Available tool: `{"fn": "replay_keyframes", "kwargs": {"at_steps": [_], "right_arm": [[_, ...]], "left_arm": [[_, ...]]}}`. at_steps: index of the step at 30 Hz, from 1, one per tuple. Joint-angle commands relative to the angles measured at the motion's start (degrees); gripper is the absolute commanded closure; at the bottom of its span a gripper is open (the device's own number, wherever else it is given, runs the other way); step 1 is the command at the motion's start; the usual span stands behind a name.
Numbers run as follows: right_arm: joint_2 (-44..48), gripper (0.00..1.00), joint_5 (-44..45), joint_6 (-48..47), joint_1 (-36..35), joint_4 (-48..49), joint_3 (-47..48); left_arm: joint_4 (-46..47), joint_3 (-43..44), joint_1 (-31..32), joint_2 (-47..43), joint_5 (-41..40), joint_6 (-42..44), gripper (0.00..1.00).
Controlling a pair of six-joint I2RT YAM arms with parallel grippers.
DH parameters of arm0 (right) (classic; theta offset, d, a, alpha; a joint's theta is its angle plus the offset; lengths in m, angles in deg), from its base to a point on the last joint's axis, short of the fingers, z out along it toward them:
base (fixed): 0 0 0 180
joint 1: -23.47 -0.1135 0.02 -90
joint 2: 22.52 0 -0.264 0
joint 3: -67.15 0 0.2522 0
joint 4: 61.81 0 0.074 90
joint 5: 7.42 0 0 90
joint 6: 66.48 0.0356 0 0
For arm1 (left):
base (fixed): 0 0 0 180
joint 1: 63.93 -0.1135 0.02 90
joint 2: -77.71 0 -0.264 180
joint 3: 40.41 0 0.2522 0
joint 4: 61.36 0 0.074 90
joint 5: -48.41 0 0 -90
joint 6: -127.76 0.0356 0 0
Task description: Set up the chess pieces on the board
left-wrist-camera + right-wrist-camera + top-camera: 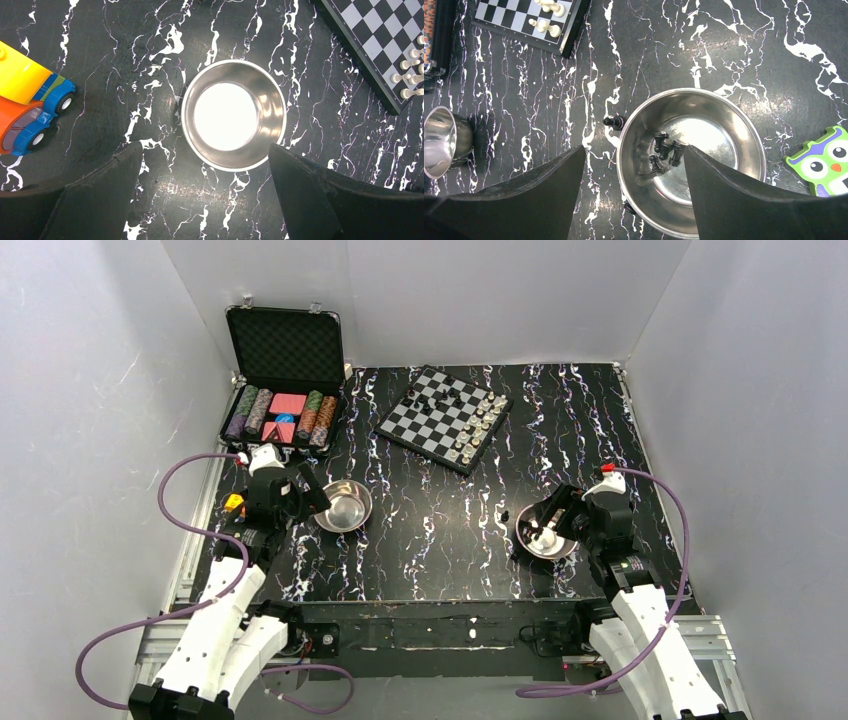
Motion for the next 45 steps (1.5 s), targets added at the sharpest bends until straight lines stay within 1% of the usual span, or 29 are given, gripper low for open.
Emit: {"fn": "replay_keyframes", "kwargs": {"at_steps": [1,3,9,12,14,17,21,24,26,29,31,32,34,36,38,39,42,45], "right_arm": [[0.2,0.2,0.3,-0.4,-0.2,0.9,0.9],[0.3,0.23,-0.1,-0.2,-0.2,1.1,0.7],[-1.3,0.34,-0.7,0.7,-0.2,2.5,1.9],[-4.1,0.39,-3.4,1.1,-0.2,1.6,4.4],[-5.6,0.44,-4.3,1.6,-0.2,1.0,5.7],[-7.1,0.54,-6.1,2.1,-0.1,0.9,6.7],[-8.5,0.63,-8.7,2.7,-0.2,0.7,7.5],[-9.1,0.71,-8.8,3.1,-0.2,-0.1,8.4],[-9.6,0.76,-8.7,3.2,-0.1,-0.9,9.4],[-10.5,0.85,-9.1,3.2,-0.1,-1.7,11.3],[-11.3,0.95,-9.0,3.3,-0.1,-2.1,12.0],[-11.7,0.99,-8.9,3.5,-0.1,-2.2,12.4],[-12.9,0.99,-8.6,3.7,-0.1,-2.7,13.8],[-15.4,0.99,-8.6,3.4,-0.1,-4.1,16.1],[-17.9,0.99,-8.6,3.1,0.0,-4.6,18.5],[-19.3,0.99,-8.6,2.9,0.0,-4.6,19.7],[-23.6,0.99,-8.4,2.3,0.2,-3.9,23.7],[-29.2,0.99,-8.3,1.8,0.9,-3.4,28.8]], "left_arm": [[-0.5,2.5,-0.2,-0.1,0.5,0.5,0.02],[-0.5,2.8,-0.3,0.0,0.2,0.9,0.02],[-0.1,4.3,-0.2,1.3,0.2,1.0,0.02],[-0.1,5.2,-0.2,2.3,0.1,1.1,0.02],[-0.1,5.6,-0.2,3.1,0.1,1.2,0.02],[-0.1,6.3,-0.2,3.9,0.4,1.1,0.05],[2.3,5.8,-0.2,2.8,1.4,0.4,0.16],[3.5,6.2,-0.2,2.3,1.7,0.0,0.25],[3.3,6.9,-0.2,2.3,1.9,-0.1,0.26],[2.6,7.8,-0.2,2.1,2.8,-0.2,0.3],[2.6,8.1,-0.3,2.1,3.0,0.4,0.31],[2.6,8.2,-0.2,2.2,2.9,0.7,0.33],[2.6,9.1,-0.2,2.8,2.2,1.1,0.37],[2.9,10.1,-0.2,3.8,2.0,1.3,0.42],[3.6,11.1,-0.3,5.2,2.1,1.4,0.45],[4.0,11.8,-0.2,6.3,2.1,1.3,0.48],[5.3,13.8,-0.2,9.1,2.4,1.0,0.61],[7.0,16.0,-0.2,12.8,3.7,0.7,0.8]]}}
